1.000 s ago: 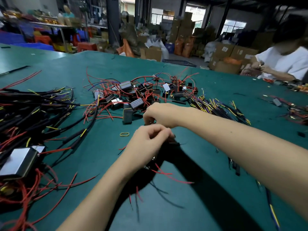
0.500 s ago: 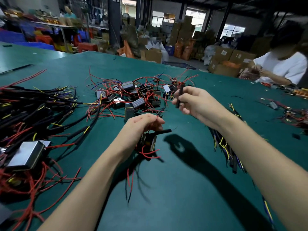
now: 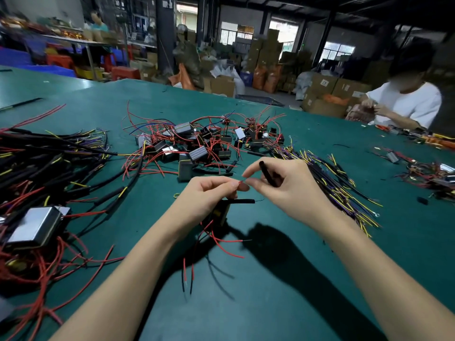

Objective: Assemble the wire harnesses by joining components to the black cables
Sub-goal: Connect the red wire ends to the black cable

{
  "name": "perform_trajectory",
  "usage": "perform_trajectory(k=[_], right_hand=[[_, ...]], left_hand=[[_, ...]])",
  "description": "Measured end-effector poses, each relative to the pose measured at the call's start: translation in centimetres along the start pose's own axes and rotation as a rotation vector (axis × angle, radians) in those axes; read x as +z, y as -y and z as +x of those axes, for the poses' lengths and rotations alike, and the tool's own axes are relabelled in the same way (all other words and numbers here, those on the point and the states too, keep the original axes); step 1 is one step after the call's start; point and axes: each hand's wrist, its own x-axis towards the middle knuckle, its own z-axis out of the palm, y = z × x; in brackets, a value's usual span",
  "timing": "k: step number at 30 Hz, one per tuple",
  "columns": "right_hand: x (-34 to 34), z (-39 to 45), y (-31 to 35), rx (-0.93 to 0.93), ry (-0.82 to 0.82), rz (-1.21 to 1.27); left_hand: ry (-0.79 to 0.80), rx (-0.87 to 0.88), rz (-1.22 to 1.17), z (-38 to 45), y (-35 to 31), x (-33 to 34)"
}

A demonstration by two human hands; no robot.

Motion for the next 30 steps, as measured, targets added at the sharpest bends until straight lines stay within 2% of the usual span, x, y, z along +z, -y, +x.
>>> perform_trajectory(k=[2,5,13,18,21,24,30], right_hand=[[-0.1,0.2,-0.2,-0.001,-0.005,-0.121],[-0.2,0.3,-0.3,0.034,0.056,-0.156],[-0.2,0.0,0.2,0.231,0.064,0.075],[-0.3,-0.6,-0.1,0.421,-0.127,0.758],[-0.3,-0.9,-0.4,0.445,-0.196,0.903],[-0.3,-1.2,-1.0,0.449,-0.202,0.752],[0.8,-1.6,-0.9,0.389,-0.074,0.319]], left_hand=[[-0.003,0.029,0.013,0.0,0.1,0.0],[0.011,0.084,0.009,0.1,0.3,0.1],[-0.018,0.086,0.022,0.2,0.4,0.3],[-0.050,0.093,-0.009,0.1,0.4,0.8],[-0.082,0.100,-0.023,0.1,0.6,1.0],[-0.103,0.094,-0.042,0.1,0.7,1.1],[-0.107,0.071,-0.025,0.0,0.6,1.1]])
